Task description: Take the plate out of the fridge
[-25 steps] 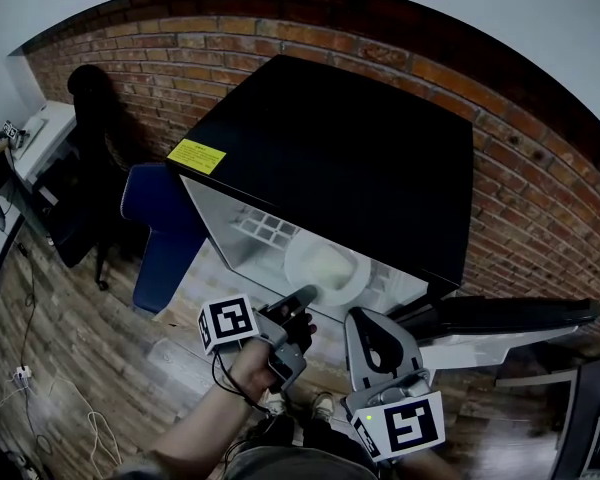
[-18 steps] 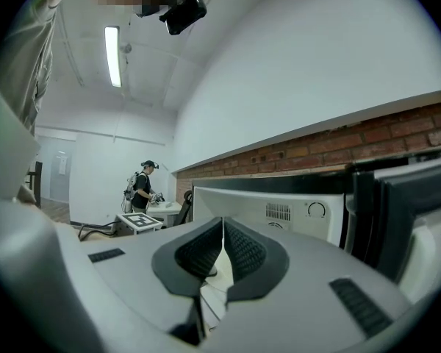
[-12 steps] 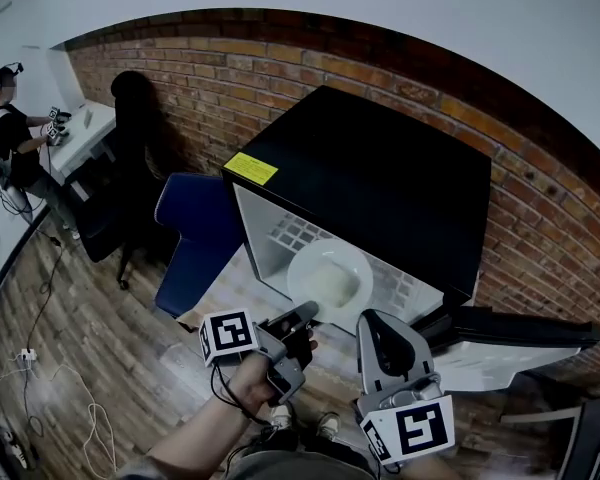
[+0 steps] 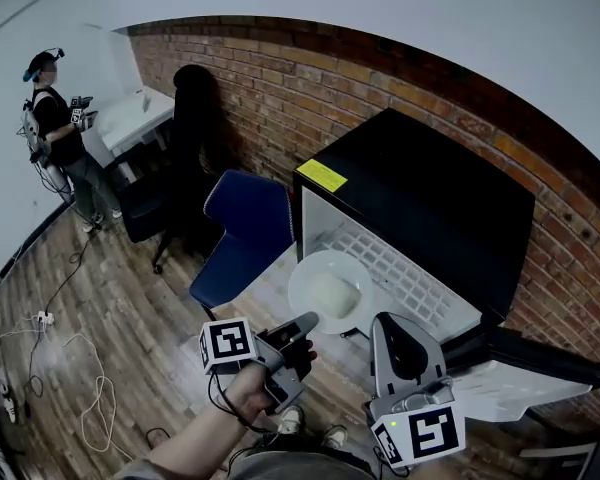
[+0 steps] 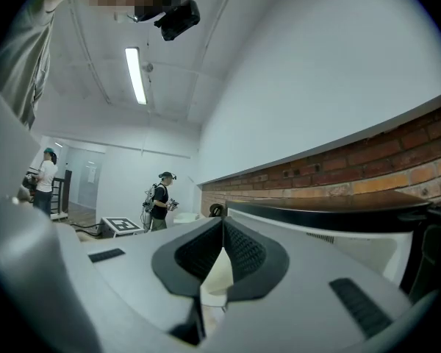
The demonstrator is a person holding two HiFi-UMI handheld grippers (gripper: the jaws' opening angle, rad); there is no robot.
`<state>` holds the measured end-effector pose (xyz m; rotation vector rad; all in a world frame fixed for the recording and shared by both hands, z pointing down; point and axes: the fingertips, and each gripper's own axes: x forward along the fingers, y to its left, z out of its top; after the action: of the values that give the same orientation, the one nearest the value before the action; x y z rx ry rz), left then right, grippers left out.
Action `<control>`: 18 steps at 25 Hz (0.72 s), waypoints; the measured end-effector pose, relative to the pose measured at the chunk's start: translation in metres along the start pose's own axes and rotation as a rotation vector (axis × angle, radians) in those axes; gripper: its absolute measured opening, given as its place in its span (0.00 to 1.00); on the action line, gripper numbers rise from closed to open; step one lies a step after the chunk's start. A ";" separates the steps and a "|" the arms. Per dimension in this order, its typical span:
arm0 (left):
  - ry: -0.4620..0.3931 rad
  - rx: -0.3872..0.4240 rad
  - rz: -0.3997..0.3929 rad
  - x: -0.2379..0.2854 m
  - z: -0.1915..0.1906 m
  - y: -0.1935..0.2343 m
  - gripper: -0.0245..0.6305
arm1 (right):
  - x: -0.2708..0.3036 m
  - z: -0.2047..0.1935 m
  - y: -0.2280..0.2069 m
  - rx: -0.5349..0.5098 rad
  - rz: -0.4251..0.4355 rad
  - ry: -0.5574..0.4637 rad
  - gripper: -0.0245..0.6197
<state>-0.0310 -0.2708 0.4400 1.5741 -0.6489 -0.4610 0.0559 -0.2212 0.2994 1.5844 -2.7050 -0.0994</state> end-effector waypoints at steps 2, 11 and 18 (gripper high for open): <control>-0.028 0.000 0.006 -0.013 0.006 0.002 0.08 | 0.004 0.000 0.010 -0.001 0.030 -0.002 0.08; -0.147 -0.052 0.029 -0.068 0.025 0.026 0.08 | 0.022 -0.010 0.053 0.003 0.163 0.012 0.08; -0.193 -0.090 0.037 -0.089 0.028 0.046 0.08 | 0.029 -0.028 0.072 0.009 0.216 0.050 0.08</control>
<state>-0.1227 -0.2358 0.4754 1.4411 -0.7925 -0.6111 -0.0197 -0.2125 0.3310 1.2678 -2.8186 -0.0462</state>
